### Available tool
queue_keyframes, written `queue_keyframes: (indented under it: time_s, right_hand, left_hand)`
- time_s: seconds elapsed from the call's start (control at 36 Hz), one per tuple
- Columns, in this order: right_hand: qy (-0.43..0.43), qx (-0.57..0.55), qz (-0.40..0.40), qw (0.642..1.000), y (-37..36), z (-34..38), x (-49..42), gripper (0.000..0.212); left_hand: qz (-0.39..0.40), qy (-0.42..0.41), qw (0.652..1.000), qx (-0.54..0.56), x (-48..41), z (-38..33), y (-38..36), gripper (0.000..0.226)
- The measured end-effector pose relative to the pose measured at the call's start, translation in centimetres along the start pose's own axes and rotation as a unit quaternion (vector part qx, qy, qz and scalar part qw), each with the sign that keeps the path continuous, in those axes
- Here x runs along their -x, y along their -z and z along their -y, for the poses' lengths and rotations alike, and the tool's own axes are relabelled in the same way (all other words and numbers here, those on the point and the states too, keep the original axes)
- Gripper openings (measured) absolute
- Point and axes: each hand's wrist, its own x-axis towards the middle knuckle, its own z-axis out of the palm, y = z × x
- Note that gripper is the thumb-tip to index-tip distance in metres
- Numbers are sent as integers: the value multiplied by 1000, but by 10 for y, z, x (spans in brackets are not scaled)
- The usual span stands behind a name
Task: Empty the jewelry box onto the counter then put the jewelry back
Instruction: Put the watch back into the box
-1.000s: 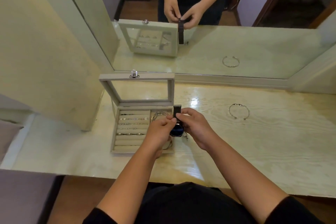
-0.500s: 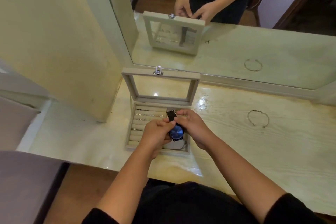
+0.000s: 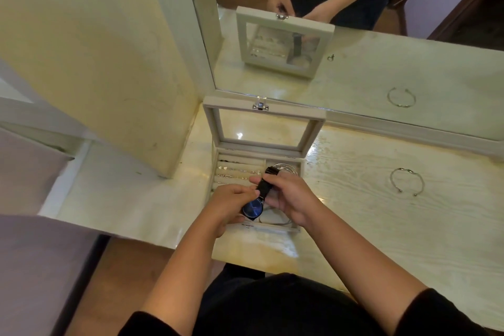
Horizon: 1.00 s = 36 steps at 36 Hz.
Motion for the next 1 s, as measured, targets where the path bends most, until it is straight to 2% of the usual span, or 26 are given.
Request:
queue_keyframes:
  time_s: [0.14, 0.33, 0.44, 0.53, 0.64, 0.78, 1.0]
  right_hand:
    - [-27, -15, -28, 999, 0, -6, -2, 7]
    - [-45, -61, -71, 995, -4, -16, -6, 3]
    - [-54, -75, -111, 990, -7, -21, -7, 22]
    - [-60, -80, -138, 985, -8, -26, -8, 37]
    - [-58, -89, -156, 982, -11, -29, -7, 20]
    - [-54, -76, -182, 979, -13, -32, -4, 9]
    - [-10, 12, -232, 973, -5, -42, -2, 9]
  left_hand:
    - [-13, -6, 999, -31, -8, 7, 13, 11]
    - [-22, -115, 976, -184, -21, 18, 25, 10]
    - [-19, -155, 948, -277, -25, 25, 28, 36]
    - [-20, -176, 930, -322, -28, 32, 30, 36]
    - [-25, -208, 898, -387, -30, 34, 34, 29]
    - [-26, -209, 854, -476, -30, 34, 40, 26]
    - [-31, -225, 804, -549, -31, 40, 44, 34]
